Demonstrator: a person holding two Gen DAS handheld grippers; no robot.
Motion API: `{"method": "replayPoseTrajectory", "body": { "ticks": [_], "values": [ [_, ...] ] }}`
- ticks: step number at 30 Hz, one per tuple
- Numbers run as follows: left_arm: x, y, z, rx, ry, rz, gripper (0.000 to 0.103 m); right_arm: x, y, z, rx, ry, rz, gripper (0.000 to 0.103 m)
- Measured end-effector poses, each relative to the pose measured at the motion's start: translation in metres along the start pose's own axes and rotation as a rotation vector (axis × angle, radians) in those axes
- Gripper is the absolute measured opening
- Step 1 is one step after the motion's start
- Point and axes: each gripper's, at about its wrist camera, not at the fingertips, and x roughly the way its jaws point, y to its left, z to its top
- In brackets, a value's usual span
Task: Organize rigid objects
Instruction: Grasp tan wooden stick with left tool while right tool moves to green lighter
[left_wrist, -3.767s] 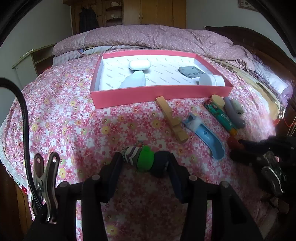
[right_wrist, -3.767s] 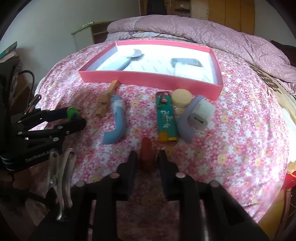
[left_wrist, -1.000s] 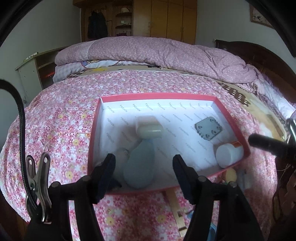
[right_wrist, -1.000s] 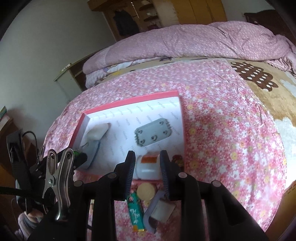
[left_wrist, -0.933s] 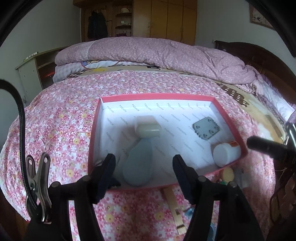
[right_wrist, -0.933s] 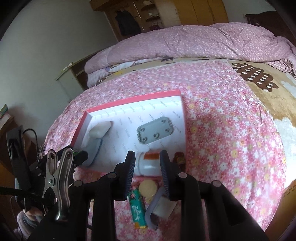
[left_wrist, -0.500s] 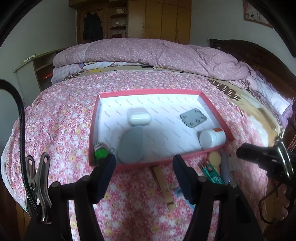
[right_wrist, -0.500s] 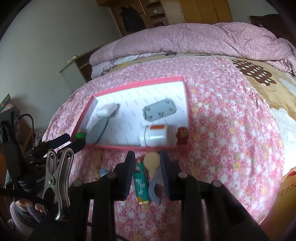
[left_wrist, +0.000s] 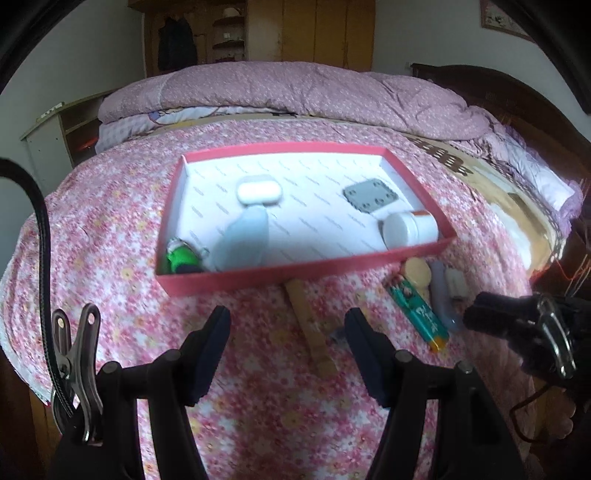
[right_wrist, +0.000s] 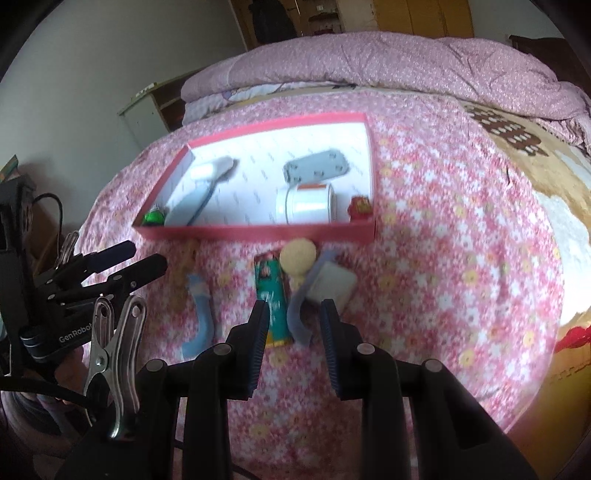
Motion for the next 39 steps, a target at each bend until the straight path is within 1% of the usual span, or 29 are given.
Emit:
{"method": "replayPoseTrajectory", "body": {
  "ticks": [4,8,13,16,19,22,23,27,28,29,30,31,32,35,39],
  "values": [
    [0.004,-0.003,-0.005,0.011,0.014,0.003,0.068,0.003,0.006,-0.007,-0.018,0.01,0.023,0.03],
    [0.007,-0.002,-0.009,0.008,0.021,0.006,0.068,0.012,0.017,-0.008,-0.042,0.027,0.067,0.03],
    [0.012,-0.003,-0.013,0.018,0.033,0.011,0.068,0.028,0.021,-0.005,-0.056,0.028,0.001,0.029],
    [0.016,-0.004,-0.015,0.032,0.037,0.026,0.068,0.035,0.017,-0.004,-0.059,0.032,-0.045,0.029],
    [0.02,-0.006,-0.019,0.051,0.052,0.041,0.068,0.036,0.013,-0.005,-0.058,0.018,-0.038,0.028],
    [0.026,-0.009,-0.024,0.056,0.074,0.04,0.068,0.036,0.013,-0.007,-0.071,0.01,-0.043,0.028],
    [0.028,-0.011,-0.026,0.059,0.074,0.052,0.068,0.036,0.014,-0.008,-0.075,0.008,-0.045,0.028],
    [0.028,-0.022,-0.028,0.107,0.032,0.107,0.067,0.037,0.017,-0.007,-0.075,-0.002,-0.055,0.028],
    [0.027,-0.024,-0.029,0.123,0.023,0.112,0.061,0.037,0.017,-0.008,-0.079,-0.004,-0.058,0.028],
    [0.026,-0.025,-0.03,0.132,0.017,0.103,0.045,0.037,0.018,-0.009,-0.083,-0.005,-0.058,0.028],
    [0.025,-0.025,-0.03,0.135,0.02,0.086,0.037,0.037,0.018,-0.009,-0.085,-0.004,-0.055,0.027],
    [0.024,-0.025,-0.03,0.128,0.031,0.053,0.024,0.037,0.017,-0.009,-0.083,-0.004,-0.051,0.027],
    [0.023,-0.024,-0.03,0.123,0.036,0.041,0.017,0.037,0.017,-0.009,-0.08,-0.004,-0.048,0.027],
    [0.018,-0.024,-0.031,0.133,0.035,0.032,0.012,0.035,0.015,-0.011,-0.072,-0.002,-0.037,0.027],
    [0.011,-0.021,-0.036,0.134,0.052,0.021,0.012,0.032,0.014,-0.014,-0.07,0.004,-0.027,0.026]
  ]
}}
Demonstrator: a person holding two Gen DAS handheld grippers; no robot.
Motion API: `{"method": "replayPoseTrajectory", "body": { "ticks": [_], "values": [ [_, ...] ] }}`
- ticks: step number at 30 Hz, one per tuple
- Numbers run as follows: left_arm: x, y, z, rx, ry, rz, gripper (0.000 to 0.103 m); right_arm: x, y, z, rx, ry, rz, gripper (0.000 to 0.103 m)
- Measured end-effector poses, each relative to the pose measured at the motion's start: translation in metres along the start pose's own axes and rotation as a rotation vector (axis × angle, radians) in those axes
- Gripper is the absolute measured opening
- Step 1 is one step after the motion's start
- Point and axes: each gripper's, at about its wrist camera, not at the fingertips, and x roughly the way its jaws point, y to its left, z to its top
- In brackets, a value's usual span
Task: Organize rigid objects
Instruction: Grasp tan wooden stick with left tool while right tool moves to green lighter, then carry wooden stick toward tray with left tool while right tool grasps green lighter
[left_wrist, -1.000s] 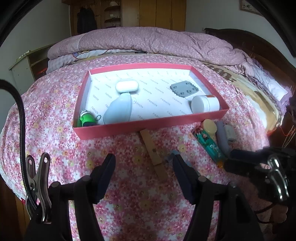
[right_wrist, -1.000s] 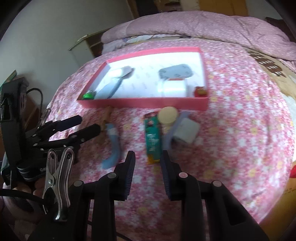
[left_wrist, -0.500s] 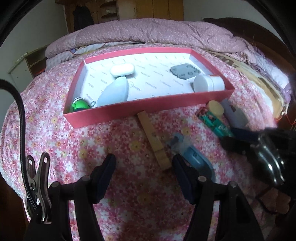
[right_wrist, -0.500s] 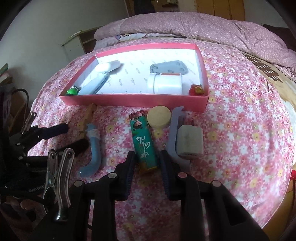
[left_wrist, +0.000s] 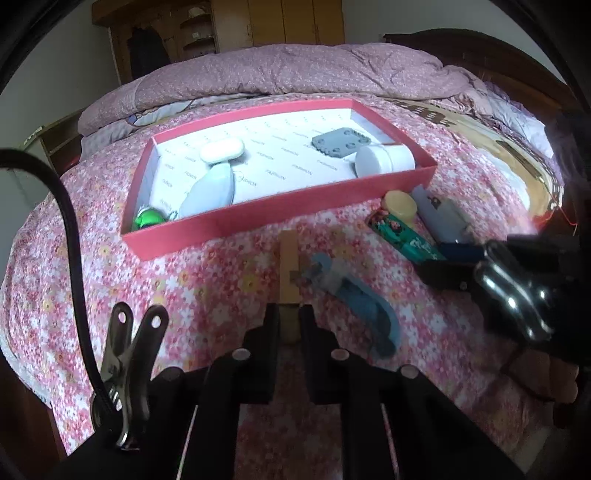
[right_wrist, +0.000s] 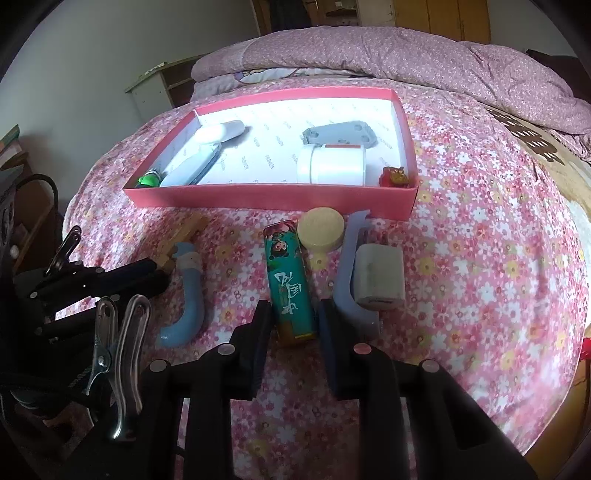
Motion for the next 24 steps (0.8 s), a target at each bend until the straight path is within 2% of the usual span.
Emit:
{"method": "replayPoseTrajectory", "body": {
  "ticks": [4,6,8,10,13,17,22,24],
  "values": [
    [-0.007,0.009,-0.012,-0.012,0.017,0.013,0.014,-0.004,-0.002,-0.005,0.013,0.012,0.024,0.025],
    [-0.007,0.014,-0.015,-0.022,0.022,0.037,0.028,-0.006,-0.001,-0.008,0.013,0.02,0.03,0.025],
    [-0.006,0.023,-0.017,-0.044,0.021,0.083,0.047,-0.008,0.0,-0.01,0.008,0.026,0.028,0.025],
    [-0.005,0.033,-0.017,-0.076,0.019,0.115,0.059,-0.009,0.001,-0.014,0.0,0.035,0.025,0.025],
    [-0.002,0.045,-0.015,-0.115,0.015,0.152,0.06,-0.012,0.0,-0.018,-0.01,0.046,0.018,0.025],
    [0.001,0.056,-0.017,-0.148,0.005,0.22,0.082,-0.015,-0.002,-0.023,-0.016,0.044,0.016,0.025],
    [0.004,0.06,-0.017,-0.148,-0.019,0.257,0.09,-0.014,-0.001,-0.024,-0.016,0.036,0.018,0.025],
    [0.007,0.063,-0.012,-0.163,-0.025,0.262,0.091,-0.014,0.0,-0.024,-0.02,0.03,0.014,0.025]
  ]
}}
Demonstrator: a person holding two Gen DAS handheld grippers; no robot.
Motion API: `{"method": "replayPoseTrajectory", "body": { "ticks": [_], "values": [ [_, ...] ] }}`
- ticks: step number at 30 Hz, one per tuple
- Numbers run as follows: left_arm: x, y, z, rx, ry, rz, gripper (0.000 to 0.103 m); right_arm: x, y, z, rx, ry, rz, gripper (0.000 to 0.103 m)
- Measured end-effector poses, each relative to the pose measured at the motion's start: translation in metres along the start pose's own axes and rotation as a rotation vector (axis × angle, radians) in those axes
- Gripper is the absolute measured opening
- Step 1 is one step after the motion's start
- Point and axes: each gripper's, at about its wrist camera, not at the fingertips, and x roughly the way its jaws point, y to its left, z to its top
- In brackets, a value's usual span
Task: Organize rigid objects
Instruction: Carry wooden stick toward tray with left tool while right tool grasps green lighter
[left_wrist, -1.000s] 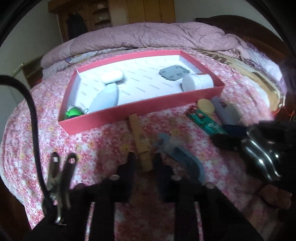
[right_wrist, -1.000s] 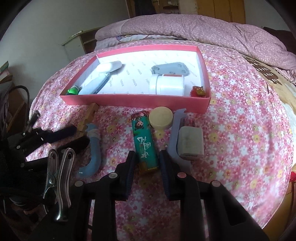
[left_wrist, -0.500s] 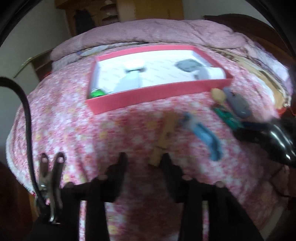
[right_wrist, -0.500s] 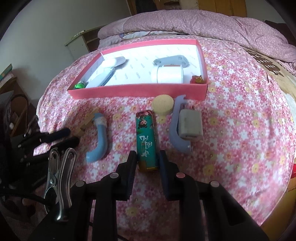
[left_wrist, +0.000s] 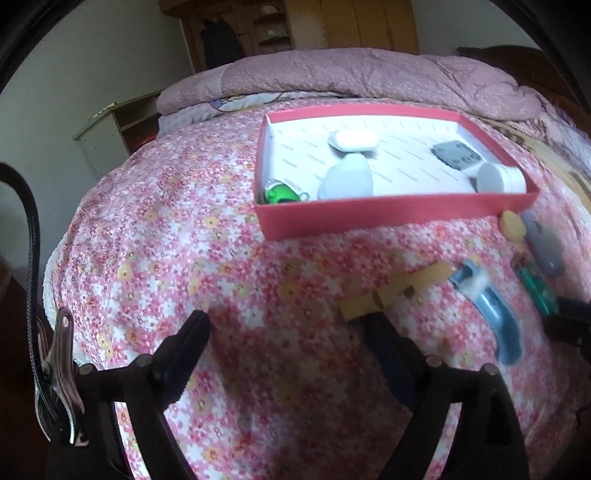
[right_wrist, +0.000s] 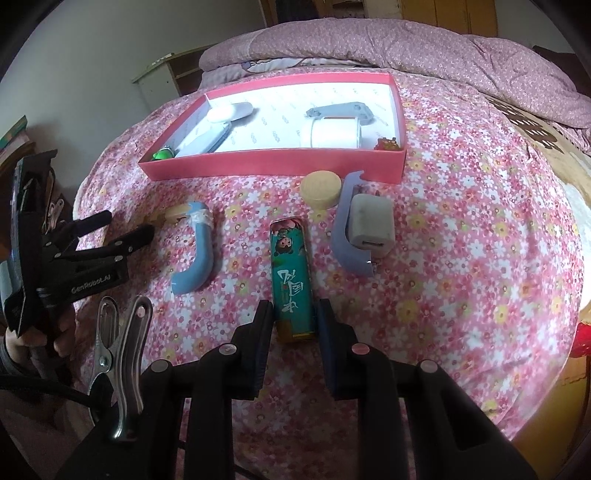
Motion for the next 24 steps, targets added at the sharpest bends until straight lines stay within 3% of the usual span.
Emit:
{"method": "replayPoseTrajectory", "body": {
  "ticks": [6,9,16,24],
  "values": [
    [0.012,0.01,0.012,-0.092,0.025,-0.028,0.091,-0.001,-0.002,-0.002,0.009,-0.011,0.011,0.025],
    [0.01,0.012,0.011,-0.106,0.042,-0.086,0.09,-0.001,-0.004,-0.002,0.018,-0.015,0.023,0.025],
    [0.001,-0.019,0.009,-0.061,0.052,-0.207,0.09,-0.002,-0.004,-0.003,0.021,-0.023,0.027,0.025],
    [0.004,-0.056,0.015,0.055,-0.003,-0.196,0.09,-0.003,-0.008,-0.004,0.032,-0.026,0.048,0.025]
  ]
}}
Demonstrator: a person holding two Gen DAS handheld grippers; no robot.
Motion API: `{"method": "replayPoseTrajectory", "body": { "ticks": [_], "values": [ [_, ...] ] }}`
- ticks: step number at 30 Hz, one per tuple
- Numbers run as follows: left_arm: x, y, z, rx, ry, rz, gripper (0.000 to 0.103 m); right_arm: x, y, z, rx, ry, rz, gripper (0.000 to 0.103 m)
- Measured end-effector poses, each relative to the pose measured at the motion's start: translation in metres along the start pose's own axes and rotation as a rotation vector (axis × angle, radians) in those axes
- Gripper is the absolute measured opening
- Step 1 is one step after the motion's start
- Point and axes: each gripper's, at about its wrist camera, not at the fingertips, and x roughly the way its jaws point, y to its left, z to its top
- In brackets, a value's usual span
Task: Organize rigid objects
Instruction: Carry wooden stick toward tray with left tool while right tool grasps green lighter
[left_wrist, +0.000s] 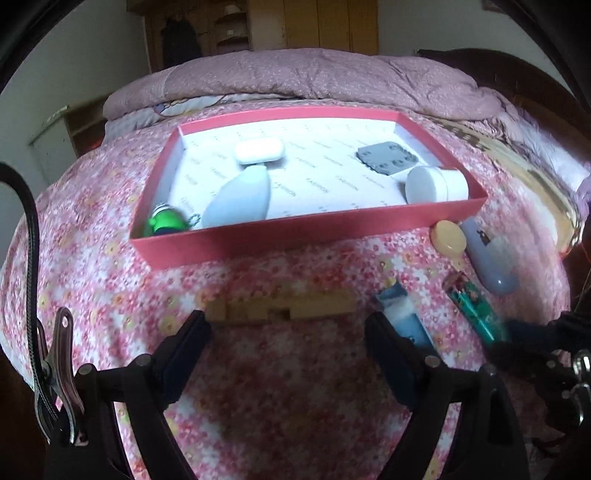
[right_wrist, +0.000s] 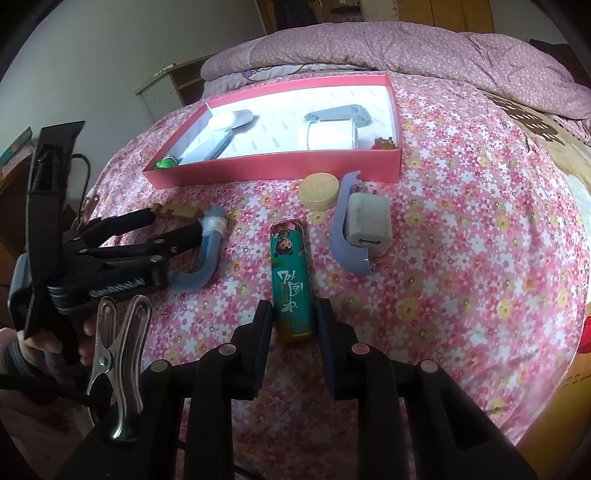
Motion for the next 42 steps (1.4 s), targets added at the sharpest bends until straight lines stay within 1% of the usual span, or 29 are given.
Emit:
{"method": "replayPoseTrajectory", "body": {
  "ticks": [6,10,16,18,19,20,27,28,31,36,42],
  "values": [
    [0.008,0.007,0.005,-0.029,-0.015,-0.017,0.09,-0.001,-0.003,-0.001,0.01,-0.005,0.026,0.025],
    [0.01,0.006,0.004,-0.022,-0.026,-0.016,0.092,-0.002,-0.005,-0.003,0.012,-0.014,0.033,0.025],
    [0.01,0.007,0.005,-0.017,-0.019,-0.021,0.092,-0.002,-0.003,-0.003,0.007,-0.023,0.026,0.026],
    [0.009,0.008,0.005,-0.016,-0.02,-0.021,0.09,-0.001,0.0,-0.002,-0.002,-0.024,0.016,0.027],
    [0.008,0.009,0.004,-0.016,-0.023,-0.022,0.084,0.001,0.003,-0.001,-0.013,-0.023,0.006,0.027],
    [0.006,0.009,0.003,-0.016,-0.027,-0.02,0.08,0.002,0.006,0.0,-0.026,-0.022,-0.005,0.027],
    [-0.006,0.014,-0.005,-0.016,-0.031,-0.039,0.08,0.007,0.016,0.003,-0.076,-0.028,-0.062,0.027],
    [-0.008,0.014,-0.005,-0.017,-0.031,-0.038,0.08,0.007,0.016,0.003,-0.077,-0.029,-0.064,0.024],
    [-0.01,0.017,-0.006,-0.023,-0.027,-0.033,0.08,0.007,0.017,0.003,-0.079,-0.032,-0.056,0.024],
    [-0.015,0.02,-0.006,-0.035,-0.028,-0.032,0.08,0.004,0.017,0.002,-0.071,-0.041,-0.017,0.024],
    [-0.027,0.023,0.0,-0.044,-0.067,-0.03,0.08,-0.005,0.016,0.011,-0.06,-0.069,0.018,0.024]
  ]
}}
